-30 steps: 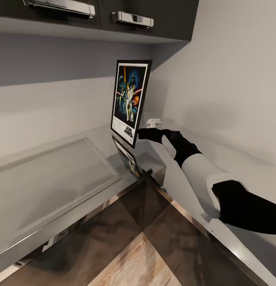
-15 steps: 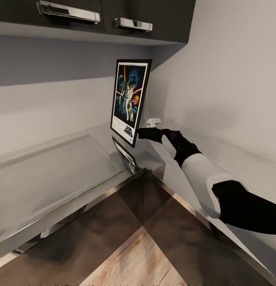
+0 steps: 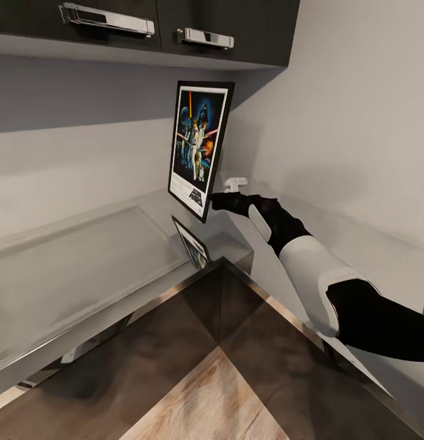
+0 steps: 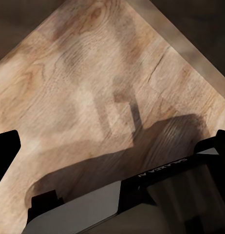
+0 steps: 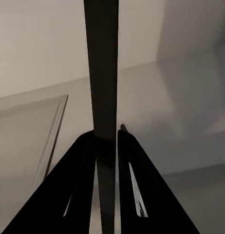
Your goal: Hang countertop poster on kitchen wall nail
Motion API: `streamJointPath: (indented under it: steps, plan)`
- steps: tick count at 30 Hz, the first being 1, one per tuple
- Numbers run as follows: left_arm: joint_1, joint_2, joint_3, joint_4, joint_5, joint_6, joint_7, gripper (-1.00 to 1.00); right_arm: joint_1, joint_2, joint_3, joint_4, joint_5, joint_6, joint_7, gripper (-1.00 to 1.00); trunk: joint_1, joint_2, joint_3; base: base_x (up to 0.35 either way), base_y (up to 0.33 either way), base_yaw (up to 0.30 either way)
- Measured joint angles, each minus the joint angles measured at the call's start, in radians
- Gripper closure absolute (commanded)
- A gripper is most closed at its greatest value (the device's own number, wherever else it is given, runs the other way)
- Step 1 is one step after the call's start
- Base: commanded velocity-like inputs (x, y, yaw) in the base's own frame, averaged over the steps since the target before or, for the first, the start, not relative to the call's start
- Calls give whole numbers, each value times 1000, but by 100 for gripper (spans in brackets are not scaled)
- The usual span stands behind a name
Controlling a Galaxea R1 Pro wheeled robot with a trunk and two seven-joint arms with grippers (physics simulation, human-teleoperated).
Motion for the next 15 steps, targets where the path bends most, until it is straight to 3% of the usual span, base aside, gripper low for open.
streamJointPath:
  steps: [8, 15]
  plan:
    - [0, 0, 0, 0, 0, 0, 0, -100, 2, 0, -1, 0, 0, -1, 0, 100, 0, 0, 0, -105, 0, 0]
    - [0, 0, 1, 0, 0, 0, 0, -100, 3, 0, 0, 0, 0, -1, 0, 100, 1, 0, 0, -280, 0, 0]
